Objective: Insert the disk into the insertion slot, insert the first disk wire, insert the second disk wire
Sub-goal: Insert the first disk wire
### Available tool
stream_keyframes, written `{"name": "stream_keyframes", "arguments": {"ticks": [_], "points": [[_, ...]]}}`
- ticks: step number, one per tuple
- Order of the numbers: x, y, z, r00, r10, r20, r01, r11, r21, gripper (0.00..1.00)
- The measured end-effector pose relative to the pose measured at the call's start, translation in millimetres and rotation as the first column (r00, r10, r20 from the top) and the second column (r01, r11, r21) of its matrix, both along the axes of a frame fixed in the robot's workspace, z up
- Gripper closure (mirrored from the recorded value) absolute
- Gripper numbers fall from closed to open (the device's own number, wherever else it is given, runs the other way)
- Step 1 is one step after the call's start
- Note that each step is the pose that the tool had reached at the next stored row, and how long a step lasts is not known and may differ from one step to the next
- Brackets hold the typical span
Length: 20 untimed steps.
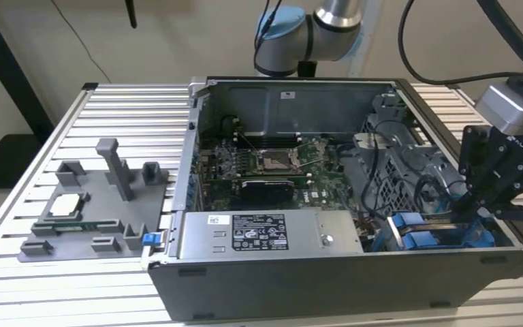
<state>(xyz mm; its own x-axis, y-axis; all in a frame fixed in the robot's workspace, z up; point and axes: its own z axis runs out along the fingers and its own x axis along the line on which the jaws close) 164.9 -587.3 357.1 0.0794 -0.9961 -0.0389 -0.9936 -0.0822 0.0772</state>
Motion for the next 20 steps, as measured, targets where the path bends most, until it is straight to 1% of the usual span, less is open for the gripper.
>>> {"name": "stream_keyframes", "arguments": {"ticks": [2, 5, 9, 12, 15, 20], "points": [[1.5, 0.2, -1.0, 1.0000, -0.005, 0.0001, 0.005, 1.0000, 0.0027, 1.00], [2.0, 1.3, -3.1, 0.9999, -0.013, 0.0001, 0.013, 0.9999, 0.0030, 1.00], [2.1, 5.0, -5.4, 0.9998, -0.020, 0.0012, 0.020, 0.9998, 0.0030, 1.00], [2.1, 7.8, -6.5, 0.9997, -0.023, 0.0029, 0.023, 0.9997, 0.0048, 1.00], [2.2, 10.4, -7.4, 0.9997, -0.025, 0.0054, 0.025, 0.9996, 0.0095, 1.00], [3.2, 14.7, -9.0, 0.9996, -0.026, 0.0084, 0.026, 0.9995, 0.0198, 1.00]]}}
